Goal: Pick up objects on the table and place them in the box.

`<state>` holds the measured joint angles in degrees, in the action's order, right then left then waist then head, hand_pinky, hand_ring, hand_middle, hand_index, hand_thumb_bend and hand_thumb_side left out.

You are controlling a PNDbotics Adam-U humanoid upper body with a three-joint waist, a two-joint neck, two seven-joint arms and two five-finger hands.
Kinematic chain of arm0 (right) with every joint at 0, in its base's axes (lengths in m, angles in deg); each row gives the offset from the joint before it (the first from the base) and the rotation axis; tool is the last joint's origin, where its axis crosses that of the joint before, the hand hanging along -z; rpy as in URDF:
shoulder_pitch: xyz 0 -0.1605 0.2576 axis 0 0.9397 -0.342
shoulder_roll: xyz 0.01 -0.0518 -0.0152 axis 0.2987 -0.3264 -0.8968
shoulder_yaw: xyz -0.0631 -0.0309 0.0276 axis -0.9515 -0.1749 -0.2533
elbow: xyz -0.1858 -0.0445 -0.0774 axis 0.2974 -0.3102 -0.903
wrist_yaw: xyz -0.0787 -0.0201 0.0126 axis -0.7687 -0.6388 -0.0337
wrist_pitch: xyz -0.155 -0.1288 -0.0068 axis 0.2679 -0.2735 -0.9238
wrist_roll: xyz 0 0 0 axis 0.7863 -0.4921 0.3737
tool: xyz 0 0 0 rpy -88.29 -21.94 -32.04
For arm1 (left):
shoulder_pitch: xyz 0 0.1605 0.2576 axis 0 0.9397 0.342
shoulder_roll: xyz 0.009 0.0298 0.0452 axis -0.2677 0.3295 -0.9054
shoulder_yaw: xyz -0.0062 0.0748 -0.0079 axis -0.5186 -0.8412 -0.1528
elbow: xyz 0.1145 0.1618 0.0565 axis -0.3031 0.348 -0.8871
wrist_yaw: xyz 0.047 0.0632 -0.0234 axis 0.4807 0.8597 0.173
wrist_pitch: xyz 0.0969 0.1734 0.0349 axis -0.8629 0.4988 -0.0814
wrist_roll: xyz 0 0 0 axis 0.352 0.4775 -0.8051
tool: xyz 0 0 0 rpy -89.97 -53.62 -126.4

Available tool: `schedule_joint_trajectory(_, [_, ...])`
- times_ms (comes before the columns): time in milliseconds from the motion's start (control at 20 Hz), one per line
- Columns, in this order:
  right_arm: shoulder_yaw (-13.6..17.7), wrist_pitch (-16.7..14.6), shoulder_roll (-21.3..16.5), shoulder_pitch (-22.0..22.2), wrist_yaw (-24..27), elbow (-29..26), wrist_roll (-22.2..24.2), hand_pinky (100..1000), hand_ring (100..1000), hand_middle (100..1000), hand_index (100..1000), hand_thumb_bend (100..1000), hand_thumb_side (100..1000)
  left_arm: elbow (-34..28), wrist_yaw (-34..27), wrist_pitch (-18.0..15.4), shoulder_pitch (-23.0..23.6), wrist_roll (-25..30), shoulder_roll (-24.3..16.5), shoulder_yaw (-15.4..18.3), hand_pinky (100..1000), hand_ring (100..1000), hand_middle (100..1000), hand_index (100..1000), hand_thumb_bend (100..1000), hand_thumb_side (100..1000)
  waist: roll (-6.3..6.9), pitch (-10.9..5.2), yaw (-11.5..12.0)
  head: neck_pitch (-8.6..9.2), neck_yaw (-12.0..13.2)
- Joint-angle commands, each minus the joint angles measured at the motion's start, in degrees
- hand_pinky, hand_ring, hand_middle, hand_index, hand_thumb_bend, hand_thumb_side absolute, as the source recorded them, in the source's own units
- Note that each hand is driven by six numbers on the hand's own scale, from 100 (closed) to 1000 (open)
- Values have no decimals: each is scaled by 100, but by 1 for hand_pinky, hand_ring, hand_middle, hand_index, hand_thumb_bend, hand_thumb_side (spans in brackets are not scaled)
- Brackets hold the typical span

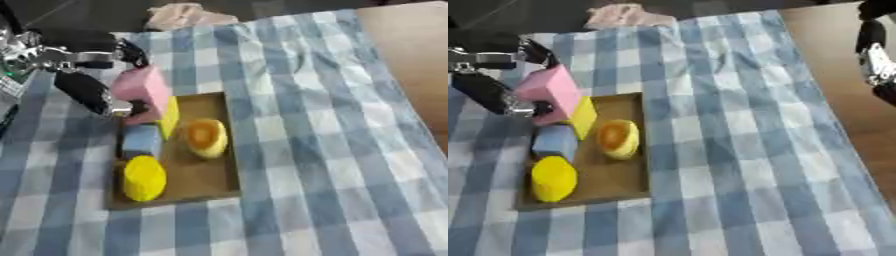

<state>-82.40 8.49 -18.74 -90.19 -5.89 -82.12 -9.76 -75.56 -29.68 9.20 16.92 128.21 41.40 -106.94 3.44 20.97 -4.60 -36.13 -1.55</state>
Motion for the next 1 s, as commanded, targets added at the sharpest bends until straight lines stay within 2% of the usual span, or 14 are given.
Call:
schedule_joint_trajectory(50, [31,3,-161,-36,29,-86,23,874,695,657,859,100,470,15,-48,-139,-146,71,-38,121,975,896,826,947,150,893,-34,-128,1,-6,26])
schedule_joint_trajectory(150, [30,6,-153,-31,27,-86,34,874,695,657,858,100,470,39,-103,-170,-147,81,-15,131,981,899,836,961,173,937,-37,-125,0,6,34])
schedule_joint_trajectory(250, [35,9,-145,-25,26,-86,35,874,694,657,858,100,470,46,-159,-197,-141,105,-5,139,988,906,845,975,245,985,-40,-124,-3,15,35])
schedule_joint_trajectory(300, [38,9,-143,-21,27,-86,34,874,694,656,858,100,470,34,-174,-218,-142,117,-6,144,992,917,849,974,325,993,-42,-126,-4,18,36])
schedule_joint_trajectory(350, [40,9,-141,-17,28,-86,34,874,694,656,858,100,470,14,-169,-244,-143,128,-9,151,997,923,851,973,367,998,-43,-128,-5,19,36])
schedule_joint_trajectory(450, [44,15,-133,-11,32,-86,34,874,693,656,858,100,470,-43,-154,-316,-139,153,-16,154,1000,936,851,971,398,979,-40,-133,-4,24,36])
schedule_joint_trajectory(550, [48,22,-124,-5,41,-86,36,874,693,655,858,100,470,-102,-158,-401,-126,216,-28,137,1000,945,857,975,383,956,-37,-138,-2,24,34])
schedule_joint_trajectory(650, [52,27,-119,0,47,-86,37,874,692,655,857,100,470,-148,-192,-468,-113,288,-42,134,1000,951,859,979,360,895,-35,-143,-2,25,31])
schedule_joint_trajectory(1000, [62,41,-105,20,66,-86,37,875,691,654,857,100,470,-330,-253,-604,-86,316,-82,133,1000,958,862,997,369,821,-32,-161,-2,22,15])
